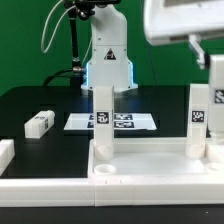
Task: Assemble desk
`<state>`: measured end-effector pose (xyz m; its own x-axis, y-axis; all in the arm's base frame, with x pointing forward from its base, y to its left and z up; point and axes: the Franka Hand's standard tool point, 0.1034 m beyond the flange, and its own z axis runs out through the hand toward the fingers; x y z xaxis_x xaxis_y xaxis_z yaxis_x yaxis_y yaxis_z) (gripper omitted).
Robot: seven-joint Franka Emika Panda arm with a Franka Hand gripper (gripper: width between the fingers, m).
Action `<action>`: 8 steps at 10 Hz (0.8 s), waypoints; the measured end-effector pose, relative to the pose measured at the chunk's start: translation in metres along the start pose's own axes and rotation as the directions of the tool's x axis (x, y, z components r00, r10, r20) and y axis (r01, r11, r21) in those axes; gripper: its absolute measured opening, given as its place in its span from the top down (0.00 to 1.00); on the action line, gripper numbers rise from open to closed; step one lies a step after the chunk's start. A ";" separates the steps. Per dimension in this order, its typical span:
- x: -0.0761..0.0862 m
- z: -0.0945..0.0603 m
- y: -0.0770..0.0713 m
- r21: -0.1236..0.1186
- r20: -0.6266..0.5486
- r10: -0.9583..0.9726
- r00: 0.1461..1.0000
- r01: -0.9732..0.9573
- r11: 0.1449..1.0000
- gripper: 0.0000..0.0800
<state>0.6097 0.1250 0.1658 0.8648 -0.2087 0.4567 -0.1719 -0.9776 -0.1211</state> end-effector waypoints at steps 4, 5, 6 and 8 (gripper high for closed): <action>-0.004 0.008 -0.009 0.009 -0.023 -0.015 1.000 0.016 1.000 0.64; -0.004 0.008 -0.009 0.010 -0.029 -0.037 0.999 0.037 0.999 0.64; -0.003 0.009 -0.005 0.009 -0.046 -0.078 0.996 0.078 0.997 0.64; 0.006 0.008 0.001 0.001 -0.058 -0.104 0.993 0.105 0.995 0.64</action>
Offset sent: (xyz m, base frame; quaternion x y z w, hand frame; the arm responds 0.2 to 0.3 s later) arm 0.0000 0.0000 0.0000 0.0000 0.0000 0.0000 1.0000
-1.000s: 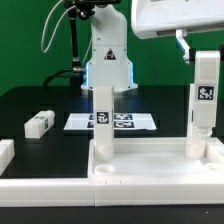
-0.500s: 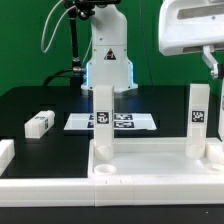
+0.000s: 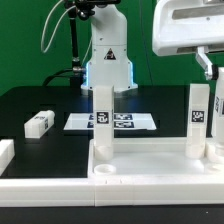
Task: Assemble desk
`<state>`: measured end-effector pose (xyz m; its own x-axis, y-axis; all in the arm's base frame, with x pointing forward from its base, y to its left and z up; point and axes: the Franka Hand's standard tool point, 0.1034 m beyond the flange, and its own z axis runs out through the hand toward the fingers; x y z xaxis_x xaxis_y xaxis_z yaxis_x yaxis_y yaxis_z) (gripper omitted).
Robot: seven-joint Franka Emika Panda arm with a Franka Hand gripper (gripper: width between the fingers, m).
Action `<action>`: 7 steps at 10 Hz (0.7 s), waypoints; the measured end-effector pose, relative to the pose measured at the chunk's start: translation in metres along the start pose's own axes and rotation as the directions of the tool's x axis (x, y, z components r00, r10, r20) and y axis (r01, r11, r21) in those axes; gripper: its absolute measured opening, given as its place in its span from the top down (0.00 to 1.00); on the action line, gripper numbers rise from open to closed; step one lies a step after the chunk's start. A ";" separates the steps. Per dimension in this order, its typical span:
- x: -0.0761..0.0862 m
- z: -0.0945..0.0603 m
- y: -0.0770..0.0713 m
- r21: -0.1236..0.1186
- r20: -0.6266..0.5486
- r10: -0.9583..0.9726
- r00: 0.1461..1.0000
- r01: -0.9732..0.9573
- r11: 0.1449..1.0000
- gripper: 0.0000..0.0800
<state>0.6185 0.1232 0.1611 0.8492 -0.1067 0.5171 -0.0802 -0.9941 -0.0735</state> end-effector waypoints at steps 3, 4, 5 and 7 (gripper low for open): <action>0.009 0.008 0.013 -0.016 -0.012 -0.017 1.000 0.017 1.000 0.64; 0.005 0.011 0.013 -0.019 -0.006 -0.013 1.000 0.013 1.000 0.64; 0.002 0.014 0.012 -0.020 0.001 -0.011 1.000 0.011 1.000 0.64; -0.003 0.016 0.006 -0.017 0.008 -0.011 1.000 0.011 1.000 0.64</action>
Offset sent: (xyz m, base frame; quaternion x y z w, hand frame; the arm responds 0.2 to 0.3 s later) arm 0.0070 -0.0011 -0.0097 0.0021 0.0063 0.0119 0.9999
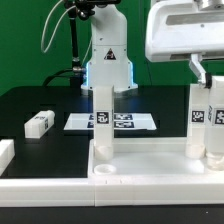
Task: Assemble desk
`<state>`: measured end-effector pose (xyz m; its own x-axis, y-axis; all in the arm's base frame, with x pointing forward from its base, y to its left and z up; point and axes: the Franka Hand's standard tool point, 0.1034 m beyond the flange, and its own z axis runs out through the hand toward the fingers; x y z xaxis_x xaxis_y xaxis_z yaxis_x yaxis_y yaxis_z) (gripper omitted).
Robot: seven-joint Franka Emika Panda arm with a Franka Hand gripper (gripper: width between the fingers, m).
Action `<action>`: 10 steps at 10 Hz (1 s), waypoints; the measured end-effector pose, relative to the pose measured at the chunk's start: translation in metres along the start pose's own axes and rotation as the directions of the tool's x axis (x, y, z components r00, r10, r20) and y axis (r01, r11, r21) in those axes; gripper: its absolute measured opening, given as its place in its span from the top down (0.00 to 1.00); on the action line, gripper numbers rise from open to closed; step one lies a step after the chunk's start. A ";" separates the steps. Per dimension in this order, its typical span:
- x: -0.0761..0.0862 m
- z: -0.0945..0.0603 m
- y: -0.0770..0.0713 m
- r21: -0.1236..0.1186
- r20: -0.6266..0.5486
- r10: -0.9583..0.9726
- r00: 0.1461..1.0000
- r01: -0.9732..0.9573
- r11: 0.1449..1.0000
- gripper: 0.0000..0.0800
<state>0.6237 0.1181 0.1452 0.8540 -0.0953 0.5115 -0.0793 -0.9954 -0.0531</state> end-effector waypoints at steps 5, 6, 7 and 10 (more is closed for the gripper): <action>-0.005 0.009 -0.001 -0.007 0.010 -0.005 1.000 0.005 1.000 0.64; -0.007 0.010 -0.001 -0.008 0.013 -0.006 1.000 0.007 1.000 0.64; -0.011 0.014 -0.001 -0.011 0.019 -0.009 1.000 0.009 1.000 0.64; -0.011 0.015 -0.001 -0.004 -0.022 -0.005 1.000 0.005 1.000 0.64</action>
Offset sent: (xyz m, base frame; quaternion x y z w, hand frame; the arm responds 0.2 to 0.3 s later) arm 0.0070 0.0016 -0.0059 -0.0087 0.0028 0.0056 0.9999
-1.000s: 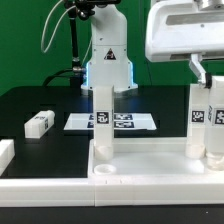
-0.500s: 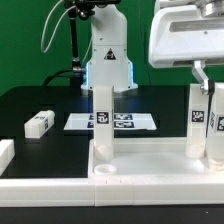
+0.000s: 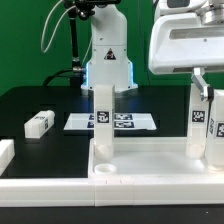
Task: Assemble desk
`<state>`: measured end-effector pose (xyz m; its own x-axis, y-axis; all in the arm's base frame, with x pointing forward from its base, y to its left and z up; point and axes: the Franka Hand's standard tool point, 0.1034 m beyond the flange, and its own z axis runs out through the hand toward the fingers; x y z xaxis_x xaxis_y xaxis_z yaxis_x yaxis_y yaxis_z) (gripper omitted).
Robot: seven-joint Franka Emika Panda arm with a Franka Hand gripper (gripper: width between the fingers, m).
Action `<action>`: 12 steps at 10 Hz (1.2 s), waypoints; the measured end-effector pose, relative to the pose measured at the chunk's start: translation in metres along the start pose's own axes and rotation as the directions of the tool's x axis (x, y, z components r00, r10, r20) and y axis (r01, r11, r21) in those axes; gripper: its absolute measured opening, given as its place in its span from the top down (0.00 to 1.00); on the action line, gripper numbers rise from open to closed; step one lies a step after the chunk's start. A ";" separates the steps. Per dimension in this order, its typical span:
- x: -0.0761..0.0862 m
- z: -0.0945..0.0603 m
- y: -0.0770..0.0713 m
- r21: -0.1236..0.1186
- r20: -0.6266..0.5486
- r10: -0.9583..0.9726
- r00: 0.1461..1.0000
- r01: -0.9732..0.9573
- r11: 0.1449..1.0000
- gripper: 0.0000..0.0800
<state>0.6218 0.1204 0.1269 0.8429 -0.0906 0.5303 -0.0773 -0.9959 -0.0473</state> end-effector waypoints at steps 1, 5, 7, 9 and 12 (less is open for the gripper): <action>-0.001 0.000 0.001 0.002 -0.011 0.004 1.000 -0.004 1.000 0.64; 0.000 0.000 0.001 0.001 -0.011 -0.006 1.000 0.006 1.000 0.63; 0.000 0.000 0.001 0.001 -0.011 -0.011 1.000 0.011 1.000 0.43; 0.000 0.000 0.001 0.001 -0.011 -0.014 1.000 0.014 1.000 0.20; 0.000 0.000 0.001 0.001 -0.011 -0.018 1.000 0.018 1.000 0.19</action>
Offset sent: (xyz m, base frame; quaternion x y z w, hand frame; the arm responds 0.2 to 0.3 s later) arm 0.0000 0.0000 0.0000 0.0000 0.0000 0.0000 1.0000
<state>0.6213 0.1197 0.1270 0.8384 -0.0730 0.5401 -0.0618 -0.9973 -0.0389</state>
